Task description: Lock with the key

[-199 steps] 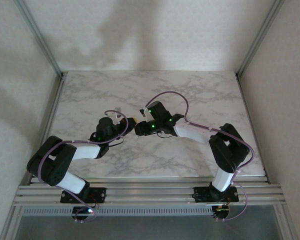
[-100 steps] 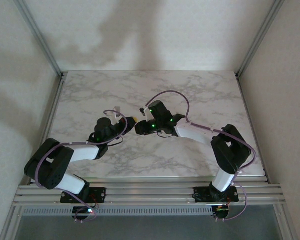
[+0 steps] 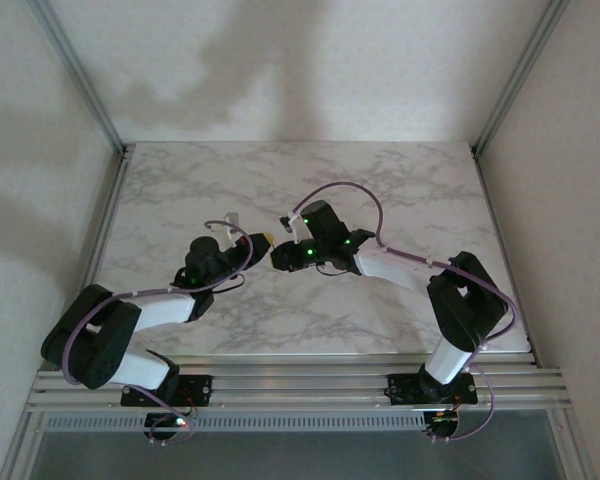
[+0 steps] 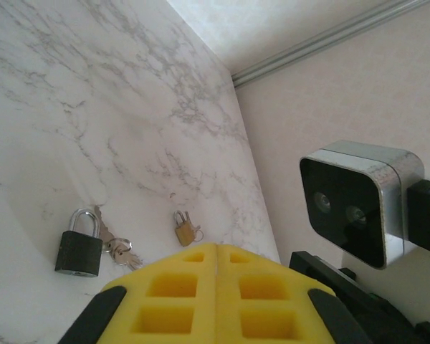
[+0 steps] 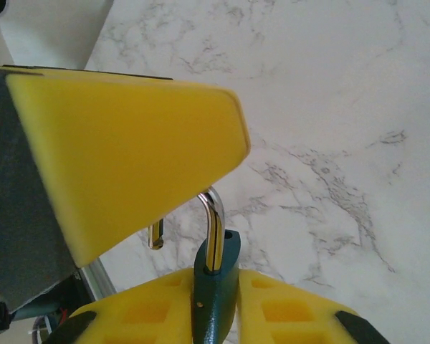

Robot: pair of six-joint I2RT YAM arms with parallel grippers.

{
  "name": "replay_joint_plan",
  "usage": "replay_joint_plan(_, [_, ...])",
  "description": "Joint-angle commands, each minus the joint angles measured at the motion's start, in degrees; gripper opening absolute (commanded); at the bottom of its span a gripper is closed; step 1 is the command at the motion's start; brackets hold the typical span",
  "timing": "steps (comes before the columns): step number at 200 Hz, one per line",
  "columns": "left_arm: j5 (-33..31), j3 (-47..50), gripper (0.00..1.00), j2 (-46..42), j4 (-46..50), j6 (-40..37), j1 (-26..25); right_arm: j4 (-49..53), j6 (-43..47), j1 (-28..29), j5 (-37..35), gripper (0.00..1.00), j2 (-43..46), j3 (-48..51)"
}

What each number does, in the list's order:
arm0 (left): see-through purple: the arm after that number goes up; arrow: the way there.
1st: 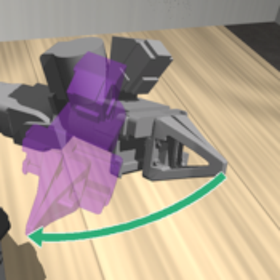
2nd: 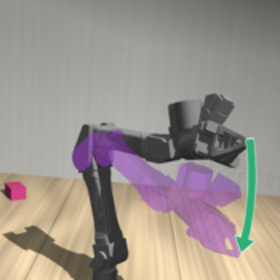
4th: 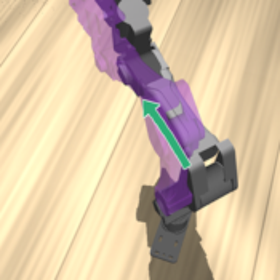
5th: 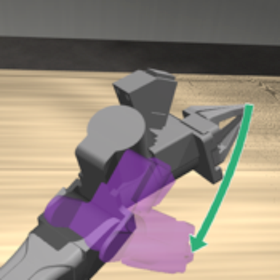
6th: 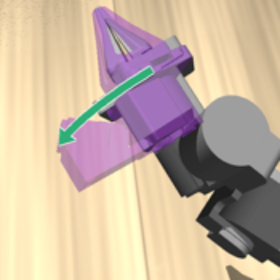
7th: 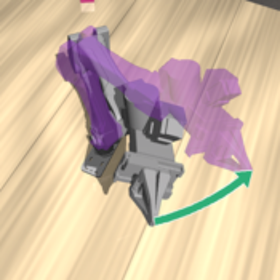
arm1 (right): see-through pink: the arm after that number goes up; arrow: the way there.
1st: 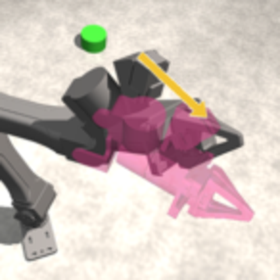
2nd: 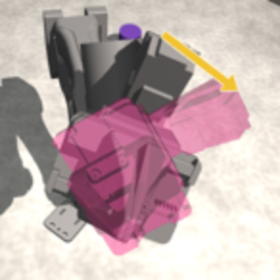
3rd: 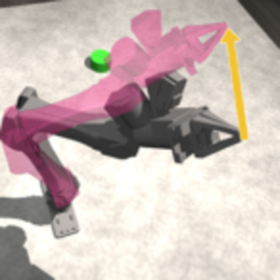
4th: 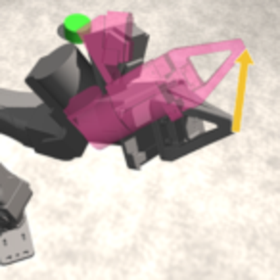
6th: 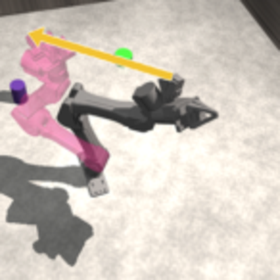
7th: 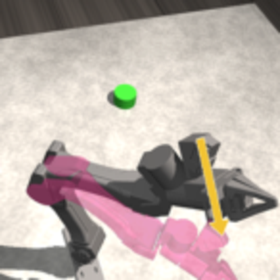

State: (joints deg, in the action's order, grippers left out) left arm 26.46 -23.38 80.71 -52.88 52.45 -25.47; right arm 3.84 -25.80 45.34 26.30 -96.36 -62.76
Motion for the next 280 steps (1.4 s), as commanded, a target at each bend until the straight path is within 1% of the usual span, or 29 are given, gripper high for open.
replay_joint_plan(1, [0.5, 0.7, 0.00, -2.2, -1.9, -1.7, -0.3, -0.9, 1.7, -0.5, 3.3, 0.19, 2.7, 1.1])
replay_joint_plan(22, [0.5, 0.9, 0.00, -2.7, -2.0, -1.9, -0.2, -1.4, 1.9, -0.6, 4.6, 0.19, 3.3, 1.5])
replay_joint_plan(35, [0.7, 1.0, 0.00, -3.0, -2.1, -2.0, -0.1, -1.6, 2.2, -0.6, 5.9, 0.14, 3.6, 1.7])
replay_joint_plan(82, [1.2, 2.1, 0.00, -5.4, -3.1, -2.2, 0.9, -2.4, 3.2, -0.7, 9.8, 0.11, 5.3, 2.5])
replay_joint_plan(127, [2.6, 3.9, 0.00, -9.0, -5.4, -2.4, 1.7, -3.0, 4.5, -0.8, 14.5, 0.11, 7.3, 3.2])
replay_joint_plan(210, [5.7, 6.3, 0.00, -14.0, -9.8, -2.9, 2.3, -5.6, 4.6, -1.0, 27.8, 0.10, 9.5, 4.0])
replay_joint_plan(280, [6.0, 7.0, 0.00, -15.3, -10.8, -3.2, 2.4, -7.8, 4.0, -1.0, 33.3, 0.09, 11.7, 5.1])
